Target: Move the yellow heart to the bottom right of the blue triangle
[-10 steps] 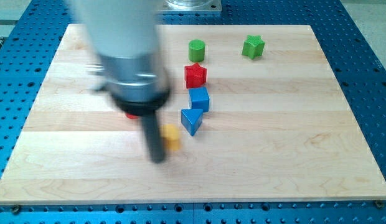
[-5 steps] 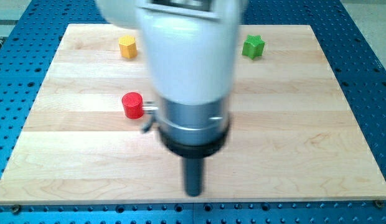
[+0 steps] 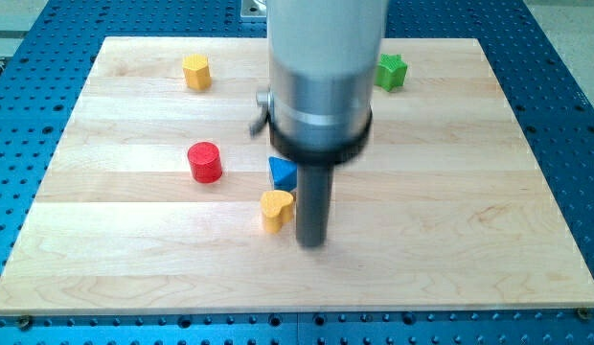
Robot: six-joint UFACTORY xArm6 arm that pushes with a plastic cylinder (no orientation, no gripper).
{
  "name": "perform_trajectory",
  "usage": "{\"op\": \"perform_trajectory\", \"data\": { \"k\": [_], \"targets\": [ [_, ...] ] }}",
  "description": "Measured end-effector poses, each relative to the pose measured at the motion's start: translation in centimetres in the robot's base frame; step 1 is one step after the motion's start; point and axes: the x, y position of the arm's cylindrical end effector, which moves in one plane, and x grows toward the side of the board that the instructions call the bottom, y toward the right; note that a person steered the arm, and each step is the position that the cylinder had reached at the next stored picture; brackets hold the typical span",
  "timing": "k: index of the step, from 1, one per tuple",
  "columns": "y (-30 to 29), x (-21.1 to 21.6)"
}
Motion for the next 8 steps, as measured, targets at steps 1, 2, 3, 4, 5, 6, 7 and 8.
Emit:
{"op": "perform_trajectory", "data": {
  "k": [1, 2, 3, 4, 5, 6, 7, 8],
  "targets": [
    [-11.8, -0.7],
    [-11.5, -3.4],
    [-5.6, -3.7],
    [-7.0, -5.7],
    [-1.7, -5.6],
    [-7.6, -4.6],
    [-15.3, -9.2],
    [-10.8, -11.4]
  ]
}}
